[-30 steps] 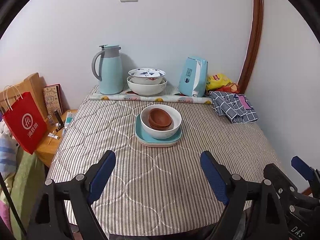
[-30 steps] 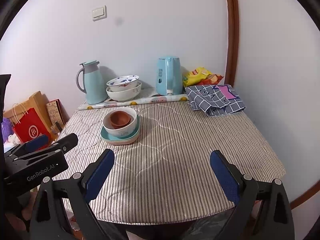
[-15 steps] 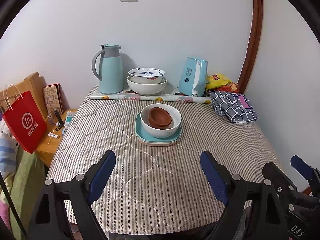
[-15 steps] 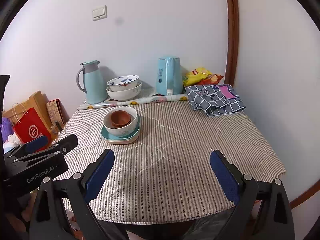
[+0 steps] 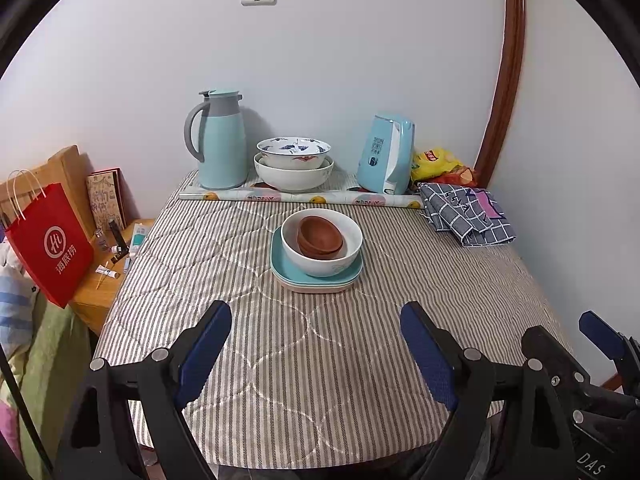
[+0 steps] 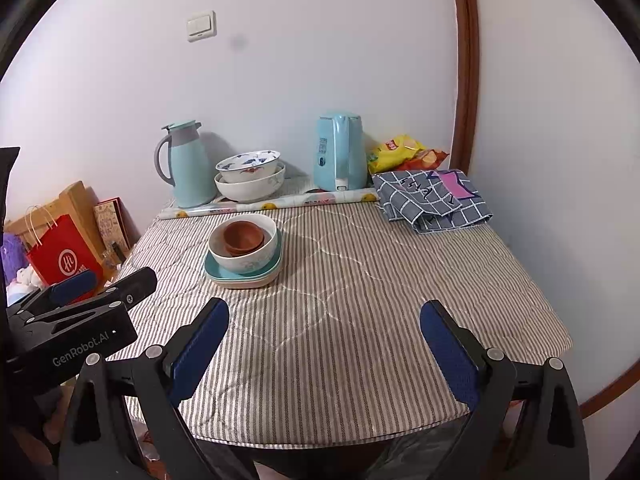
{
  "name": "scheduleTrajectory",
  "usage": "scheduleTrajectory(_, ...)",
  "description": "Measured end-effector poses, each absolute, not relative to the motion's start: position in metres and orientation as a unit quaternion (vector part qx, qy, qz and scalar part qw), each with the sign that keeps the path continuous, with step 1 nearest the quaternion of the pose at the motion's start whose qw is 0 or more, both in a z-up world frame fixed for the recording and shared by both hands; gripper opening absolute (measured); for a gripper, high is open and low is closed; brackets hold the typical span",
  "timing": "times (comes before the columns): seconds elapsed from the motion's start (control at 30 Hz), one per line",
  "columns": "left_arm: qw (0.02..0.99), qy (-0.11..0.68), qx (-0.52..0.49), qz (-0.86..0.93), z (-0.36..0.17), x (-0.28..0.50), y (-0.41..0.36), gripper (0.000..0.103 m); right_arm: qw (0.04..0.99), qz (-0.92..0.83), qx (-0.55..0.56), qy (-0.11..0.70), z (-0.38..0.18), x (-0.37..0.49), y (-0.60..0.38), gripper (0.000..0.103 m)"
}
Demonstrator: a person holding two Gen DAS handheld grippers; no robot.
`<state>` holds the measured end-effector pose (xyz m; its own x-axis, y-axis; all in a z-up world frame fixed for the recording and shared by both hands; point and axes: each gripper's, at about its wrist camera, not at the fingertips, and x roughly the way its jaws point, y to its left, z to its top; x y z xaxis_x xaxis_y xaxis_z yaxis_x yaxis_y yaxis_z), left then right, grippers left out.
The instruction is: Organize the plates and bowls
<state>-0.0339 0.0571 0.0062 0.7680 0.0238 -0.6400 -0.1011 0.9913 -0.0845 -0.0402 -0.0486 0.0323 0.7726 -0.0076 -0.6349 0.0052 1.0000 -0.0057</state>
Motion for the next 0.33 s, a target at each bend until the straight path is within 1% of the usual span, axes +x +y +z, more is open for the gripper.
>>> scheduleTrajectory(0.33, 0.941, 0.334, -0.049, 0.036, 0.0083, -0.0342, 0.0568, 0.086, 0.942, -0.004, -0.001, 0.335, 0.0331, -0.0418, -0.0467, 0.095)
